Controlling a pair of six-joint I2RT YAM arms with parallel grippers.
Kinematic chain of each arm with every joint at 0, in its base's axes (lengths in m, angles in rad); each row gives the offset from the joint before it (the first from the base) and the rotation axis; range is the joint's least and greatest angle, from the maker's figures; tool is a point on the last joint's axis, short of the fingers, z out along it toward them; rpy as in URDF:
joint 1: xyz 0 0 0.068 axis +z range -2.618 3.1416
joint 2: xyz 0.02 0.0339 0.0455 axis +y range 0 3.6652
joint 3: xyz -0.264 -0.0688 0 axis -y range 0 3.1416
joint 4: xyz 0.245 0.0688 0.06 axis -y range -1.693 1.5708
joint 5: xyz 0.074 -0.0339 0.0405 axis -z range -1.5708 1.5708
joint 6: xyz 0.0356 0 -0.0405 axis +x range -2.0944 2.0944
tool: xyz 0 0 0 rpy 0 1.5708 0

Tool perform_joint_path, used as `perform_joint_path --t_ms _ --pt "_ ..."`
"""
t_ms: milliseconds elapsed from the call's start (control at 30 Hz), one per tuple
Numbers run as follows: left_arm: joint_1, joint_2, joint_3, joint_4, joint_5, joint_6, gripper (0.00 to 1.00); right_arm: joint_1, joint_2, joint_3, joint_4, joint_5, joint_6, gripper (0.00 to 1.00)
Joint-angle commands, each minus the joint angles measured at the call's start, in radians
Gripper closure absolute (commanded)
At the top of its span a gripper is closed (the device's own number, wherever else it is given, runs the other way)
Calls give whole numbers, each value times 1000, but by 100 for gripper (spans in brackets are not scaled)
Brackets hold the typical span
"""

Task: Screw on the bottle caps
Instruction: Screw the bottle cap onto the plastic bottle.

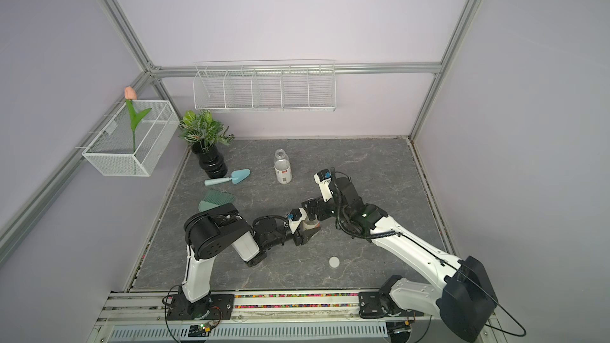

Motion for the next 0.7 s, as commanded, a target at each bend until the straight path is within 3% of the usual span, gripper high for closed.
perform_joint_path --t_ms 0,167,533,667 --pt "-9 23 -32 -58 4 20 33 -7 95 74 66 56 35 8" --pt "-9 28 -28 -58 -1 22 33 -3 121 138 32 9 48 8" --pt "-10 27 -18 -57 0 20 33 1 -353 -138 -106 -66 -30 10" --pt "-10 29 -13 -57 5 20 33 1 -410 -190 -95 -59 -19 10"
